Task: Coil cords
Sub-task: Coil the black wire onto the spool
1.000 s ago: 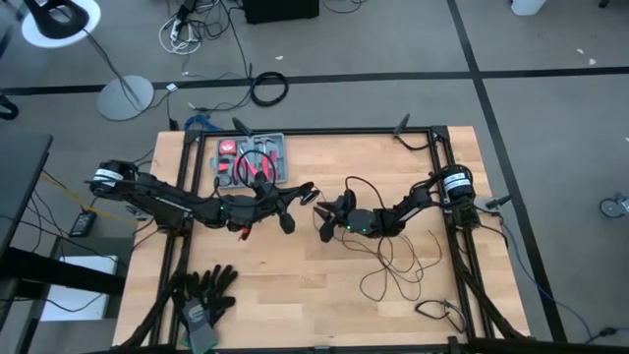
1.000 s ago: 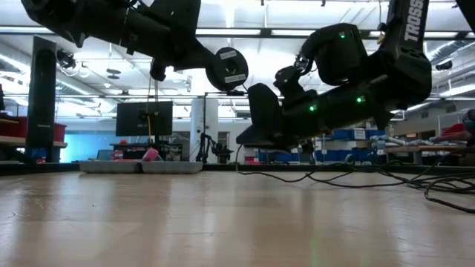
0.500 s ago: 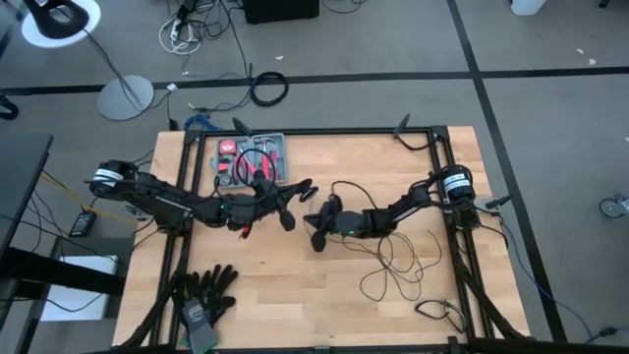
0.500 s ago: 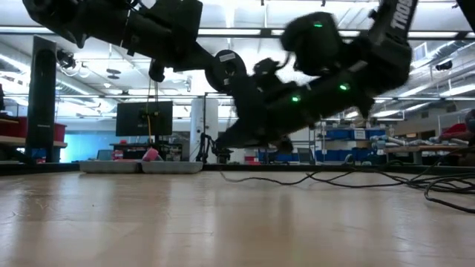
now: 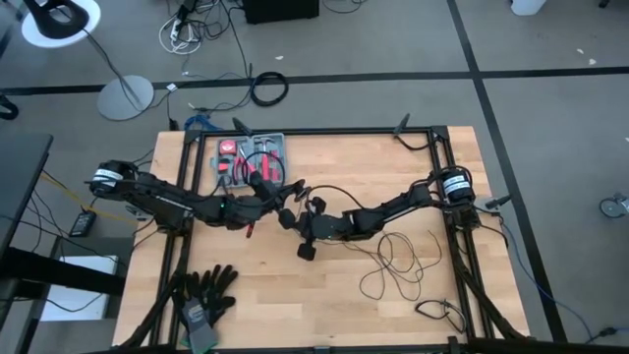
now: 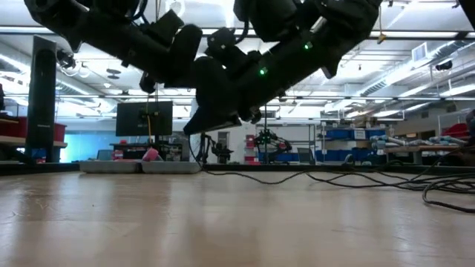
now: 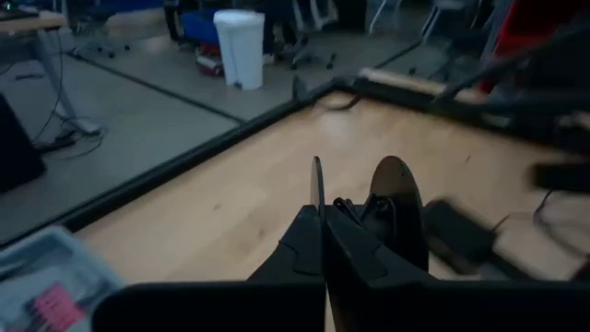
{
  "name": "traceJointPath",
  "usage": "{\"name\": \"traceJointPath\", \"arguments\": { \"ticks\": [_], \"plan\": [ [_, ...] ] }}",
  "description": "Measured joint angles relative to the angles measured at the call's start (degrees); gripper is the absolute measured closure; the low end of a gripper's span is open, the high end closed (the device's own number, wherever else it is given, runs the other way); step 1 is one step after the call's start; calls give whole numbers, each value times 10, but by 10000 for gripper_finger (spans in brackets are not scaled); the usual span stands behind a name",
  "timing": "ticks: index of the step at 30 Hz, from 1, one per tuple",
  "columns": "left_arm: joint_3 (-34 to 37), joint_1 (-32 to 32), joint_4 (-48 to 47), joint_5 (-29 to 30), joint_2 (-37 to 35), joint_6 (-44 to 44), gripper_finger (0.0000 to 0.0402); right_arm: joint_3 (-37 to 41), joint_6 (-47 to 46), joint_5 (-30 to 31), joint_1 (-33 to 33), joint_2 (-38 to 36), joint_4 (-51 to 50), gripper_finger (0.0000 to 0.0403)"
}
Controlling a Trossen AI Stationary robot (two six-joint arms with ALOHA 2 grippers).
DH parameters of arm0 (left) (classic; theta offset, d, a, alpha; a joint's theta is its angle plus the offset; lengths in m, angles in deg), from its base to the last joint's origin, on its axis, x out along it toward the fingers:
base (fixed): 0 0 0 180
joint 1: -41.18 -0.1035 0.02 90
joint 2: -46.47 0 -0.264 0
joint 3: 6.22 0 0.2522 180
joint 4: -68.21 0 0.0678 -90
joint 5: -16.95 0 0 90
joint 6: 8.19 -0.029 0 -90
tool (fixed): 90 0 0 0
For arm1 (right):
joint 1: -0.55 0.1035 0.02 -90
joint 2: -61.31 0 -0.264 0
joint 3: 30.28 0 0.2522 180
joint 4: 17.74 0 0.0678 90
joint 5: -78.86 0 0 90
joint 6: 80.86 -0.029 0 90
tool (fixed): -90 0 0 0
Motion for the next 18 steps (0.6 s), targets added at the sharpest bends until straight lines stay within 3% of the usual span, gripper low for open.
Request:
{"name": "traceJointPath", "arguments": {
  "ticks": [5, 11, 18],
  "plan": [
    [0, -8, -41, -27, 0, 29, 402, -28, 32, -8, 0, 0, -50, 403],
    [1, -22, -79, -85, -1, 64, 402, -73, 64, -74, -17, 0, -152, 403],
    [0, -50, -93, -184, -1, 72, 402, -108, 76, -210, -42, -20, -270, 403]
  ]
}}
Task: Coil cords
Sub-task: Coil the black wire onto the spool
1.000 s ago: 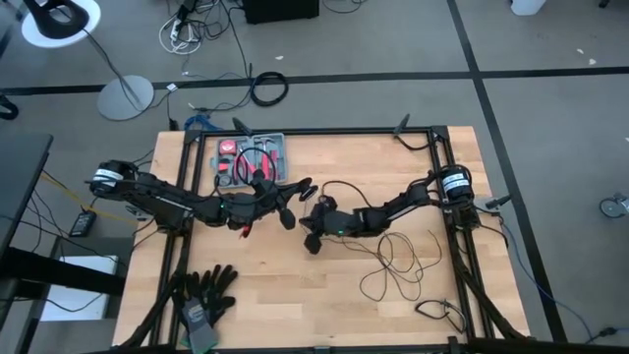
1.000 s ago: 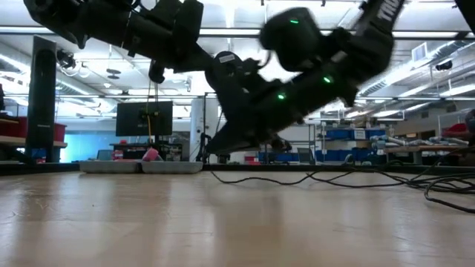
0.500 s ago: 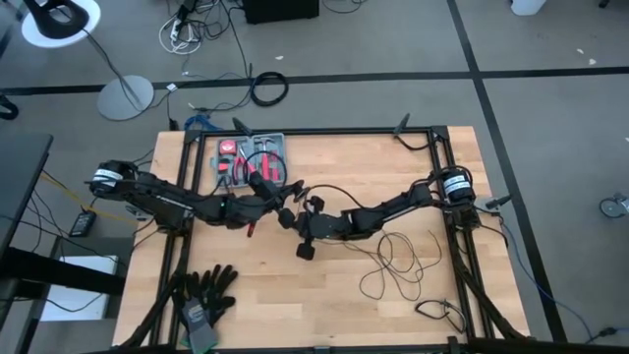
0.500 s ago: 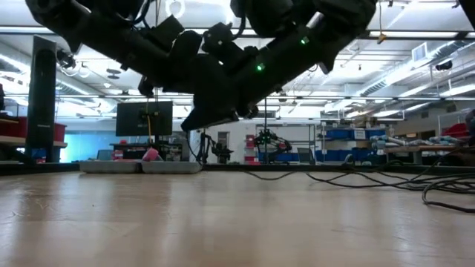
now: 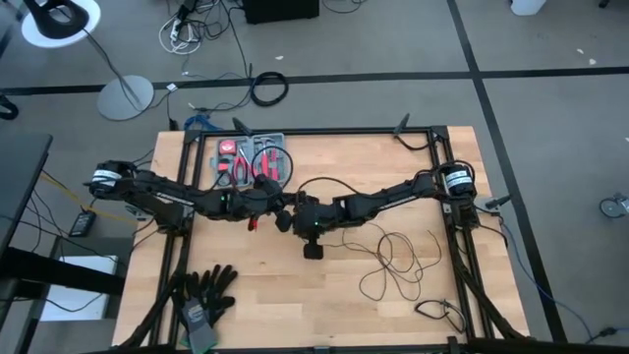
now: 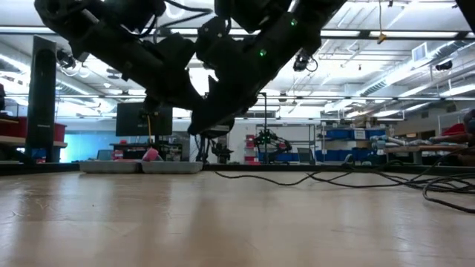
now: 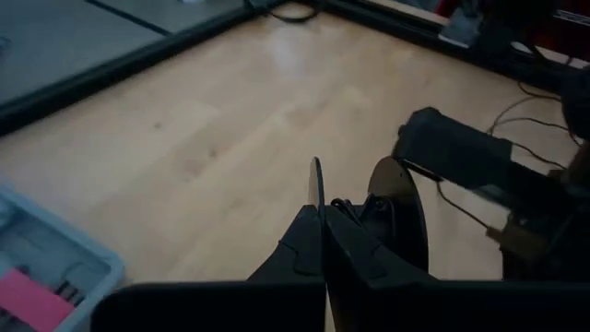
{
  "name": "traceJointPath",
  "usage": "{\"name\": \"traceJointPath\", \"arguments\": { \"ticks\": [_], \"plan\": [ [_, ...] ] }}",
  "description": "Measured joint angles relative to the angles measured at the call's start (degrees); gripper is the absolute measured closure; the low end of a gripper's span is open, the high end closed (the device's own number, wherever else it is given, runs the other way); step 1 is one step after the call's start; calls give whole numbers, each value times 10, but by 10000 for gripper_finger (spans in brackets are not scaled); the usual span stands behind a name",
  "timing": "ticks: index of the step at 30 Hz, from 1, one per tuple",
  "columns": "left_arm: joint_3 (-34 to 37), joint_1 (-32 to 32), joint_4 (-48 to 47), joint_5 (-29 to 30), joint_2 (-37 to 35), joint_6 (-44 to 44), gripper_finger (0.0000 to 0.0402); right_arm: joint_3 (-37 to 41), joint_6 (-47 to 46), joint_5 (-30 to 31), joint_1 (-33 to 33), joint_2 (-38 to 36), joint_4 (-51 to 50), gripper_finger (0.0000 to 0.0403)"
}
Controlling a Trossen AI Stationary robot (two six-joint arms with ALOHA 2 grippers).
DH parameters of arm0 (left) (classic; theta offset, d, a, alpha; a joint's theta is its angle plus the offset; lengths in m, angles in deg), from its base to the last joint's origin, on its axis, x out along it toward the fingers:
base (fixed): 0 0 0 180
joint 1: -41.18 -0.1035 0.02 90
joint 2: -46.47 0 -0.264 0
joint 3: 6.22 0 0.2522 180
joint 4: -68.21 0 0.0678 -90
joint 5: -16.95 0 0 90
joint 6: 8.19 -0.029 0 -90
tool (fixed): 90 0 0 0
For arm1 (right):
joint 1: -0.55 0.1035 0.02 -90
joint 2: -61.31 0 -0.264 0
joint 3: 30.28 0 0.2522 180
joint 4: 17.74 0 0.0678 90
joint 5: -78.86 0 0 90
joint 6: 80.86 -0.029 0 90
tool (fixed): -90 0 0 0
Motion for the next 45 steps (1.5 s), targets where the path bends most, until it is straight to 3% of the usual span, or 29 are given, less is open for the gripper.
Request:
{"name": "traceJointPath", "arguments": {
  "ticks": [6, 13, 16, 26, 38, 45],
  "plan": [
    [0, -20, -10, -98, 1, -2, 402, -2, 10, -111, -21, -16, -14, 403],
    [0, -32, -49, -172, 1, -3, 402, -1, 9, -241, -45, -38, -35, 403],
    [0, -34, -52, -203, 1, -7, 402, -1, 5, -270, -53, -44, -37, 403],
    [0, -34, -50, -294, 1, -19, 402, -1, 9, -267, -79, -47, -39, 403],
    [0, -36, -41, -285, 1, -2, 402, -1, 9, -267, -84, -47, 67, 403],
    [0, -37, -44, -285, 1, -2, 402, -1, 10, -216, -88, -48, 55, 403]
  ]
}}
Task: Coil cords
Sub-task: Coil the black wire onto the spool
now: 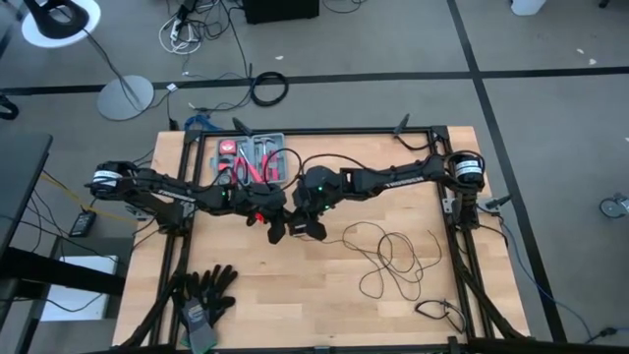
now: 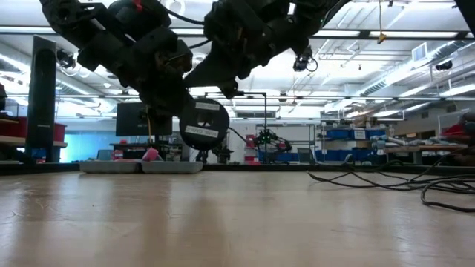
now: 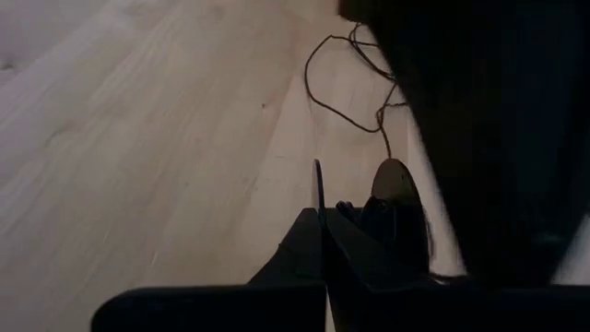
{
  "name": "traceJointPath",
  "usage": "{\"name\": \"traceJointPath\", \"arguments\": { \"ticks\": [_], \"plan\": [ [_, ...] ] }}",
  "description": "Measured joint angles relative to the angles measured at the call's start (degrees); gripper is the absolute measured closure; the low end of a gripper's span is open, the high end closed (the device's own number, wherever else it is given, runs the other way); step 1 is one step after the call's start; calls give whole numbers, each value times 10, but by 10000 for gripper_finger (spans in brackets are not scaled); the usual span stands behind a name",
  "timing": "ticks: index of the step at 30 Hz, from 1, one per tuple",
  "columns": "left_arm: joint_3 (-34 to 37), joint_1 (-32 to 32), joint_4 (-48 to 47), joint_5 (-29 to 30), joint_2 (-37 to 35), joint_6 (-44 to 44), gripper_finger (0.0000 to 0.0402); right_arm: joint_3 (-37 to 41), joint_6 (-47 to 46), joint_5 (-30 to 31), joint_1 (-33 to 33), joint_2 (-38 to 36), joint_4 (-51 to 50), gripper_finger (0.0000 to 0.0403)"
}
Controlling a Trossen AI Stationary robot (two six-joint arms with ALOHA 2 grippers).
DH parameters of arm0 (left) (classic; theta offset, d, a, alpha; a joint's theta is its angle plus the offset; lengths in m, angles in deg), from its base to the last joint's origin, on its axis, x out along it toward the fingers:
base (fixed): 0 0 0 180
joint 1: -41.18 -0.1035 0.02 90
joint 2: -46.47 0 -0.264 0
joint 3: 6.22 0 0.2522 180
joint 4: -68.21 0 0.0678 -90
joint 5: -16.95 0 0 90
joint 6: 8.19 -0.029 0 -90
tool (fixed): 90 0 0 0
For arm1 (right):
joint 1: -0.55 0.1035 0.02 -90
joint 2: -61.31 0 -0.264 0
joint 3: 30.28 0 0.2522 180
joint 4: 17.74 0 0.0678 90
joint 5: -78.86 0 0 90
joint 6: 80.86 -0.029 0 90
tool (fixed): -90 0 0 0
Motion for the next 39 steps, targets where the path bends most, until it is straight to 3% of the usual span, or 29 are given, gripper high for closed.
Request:
{"name": "traceJointPath", "arguments": {
  "ticks": [5, 12, 16, 23, 39],
  "plan": [
    [0, 0, -12, 8, 0, 0, 402, 1, 0, 28, -3, -19, -65, 403],
    [0, -1, -10, 25, 0, 0, 402, 1, -7, 113, -3, -65, -197, 403],
    [0, -1, 0, 26, 0, -1, 402, 0, -28, 126, -3, -68, -239, 403],
    [0, -1, 2, 20, 0, 0, 402, 11, -22, 131, 15, -64, -185, 403],
    [0, -1, -37, -2, 0, 16, 402, 11, -26, 233, 10, -66, -174, 403]
  ]
}}
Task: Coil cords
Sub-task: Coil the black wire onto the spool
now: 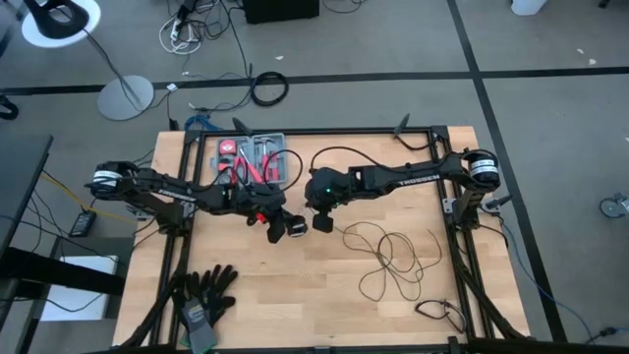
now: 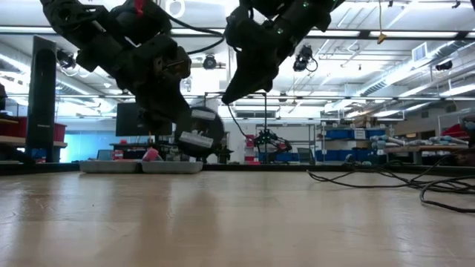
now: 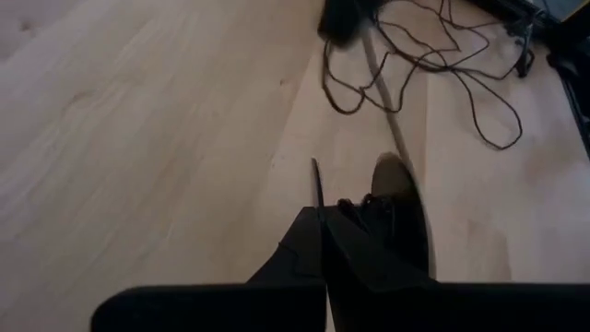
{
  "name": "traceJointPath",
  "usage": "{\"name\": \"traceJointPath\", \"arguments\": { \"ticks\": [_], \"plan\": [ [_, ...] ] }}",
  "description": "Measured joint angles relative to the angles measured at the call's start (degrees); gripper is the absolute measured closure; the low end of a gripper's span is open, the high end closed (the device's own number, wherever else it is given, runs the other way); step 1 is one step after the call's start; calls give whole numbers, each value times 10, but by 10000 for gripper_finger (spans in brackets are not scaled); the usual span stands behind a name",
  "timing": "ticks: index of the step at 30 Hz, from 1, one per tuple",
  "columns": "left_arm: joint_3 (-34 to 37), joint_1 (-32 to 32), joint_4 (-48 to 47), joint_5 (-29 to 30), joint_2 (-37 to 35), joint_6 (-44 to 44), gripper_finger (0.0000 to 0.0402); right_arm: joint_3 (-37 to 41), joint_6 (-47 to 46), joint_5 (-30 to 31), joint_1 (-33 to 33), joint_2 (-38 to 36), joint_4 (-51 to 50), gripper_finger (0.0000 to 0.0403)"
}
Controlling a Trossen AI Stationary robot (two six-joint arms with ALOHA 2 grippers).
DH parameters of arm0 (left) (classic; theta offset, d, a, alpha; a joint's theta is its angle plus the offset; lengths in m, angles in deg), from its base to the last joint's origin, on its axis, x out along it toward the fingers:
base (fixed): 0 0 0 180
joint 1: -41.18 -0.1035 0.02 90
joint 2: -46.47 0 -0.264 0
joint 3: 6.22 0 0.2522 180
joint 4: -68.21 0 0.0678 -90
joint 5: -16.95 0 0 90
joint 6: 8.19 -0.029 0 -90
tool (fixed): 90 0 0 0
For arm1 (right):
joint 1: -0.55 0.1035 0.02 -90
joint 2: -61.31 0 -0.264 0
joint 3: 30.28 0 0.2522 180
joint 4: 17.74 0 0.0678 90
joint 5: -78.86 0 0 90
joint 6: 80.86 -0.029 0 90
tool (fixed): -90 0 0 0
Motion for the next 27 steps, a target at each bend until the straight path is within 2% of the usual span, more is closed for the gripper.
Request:
{"name": "traceJointPath", "arguments": {
  "ticks": [5, 12, 14, 17, 21, 24, 27],
  "plan": [
    [0, 0, -12, -1, 0, 10, 402, 0, -8, 49, -2, 0, -33, 403],
    [1, 1, 32, 49, 0, 12, 402, 2, -38, 20, 9, -1, -122, 403],
    [1, 1, 69, 69, 0, 12, 402, 22, -39, 8, 21, -2, -109, 403],
    [1, 3, 116, 97, 0, 22, 402, 79, -44, -38, 34, -3, -38, 403],
    [1, 11, 184, 116, 17, 29, 402, 182, -98, -48, 46, -7, 121, 403],
    [2, 14, 247, 129, 64, 46, 402, 255, -145, -49, 52, -13, 230, 403],
    [1, 12, 346, 141, 138, 72, 402, 315, -171, -49, 56, -40, 292, 403]
  ]
}}
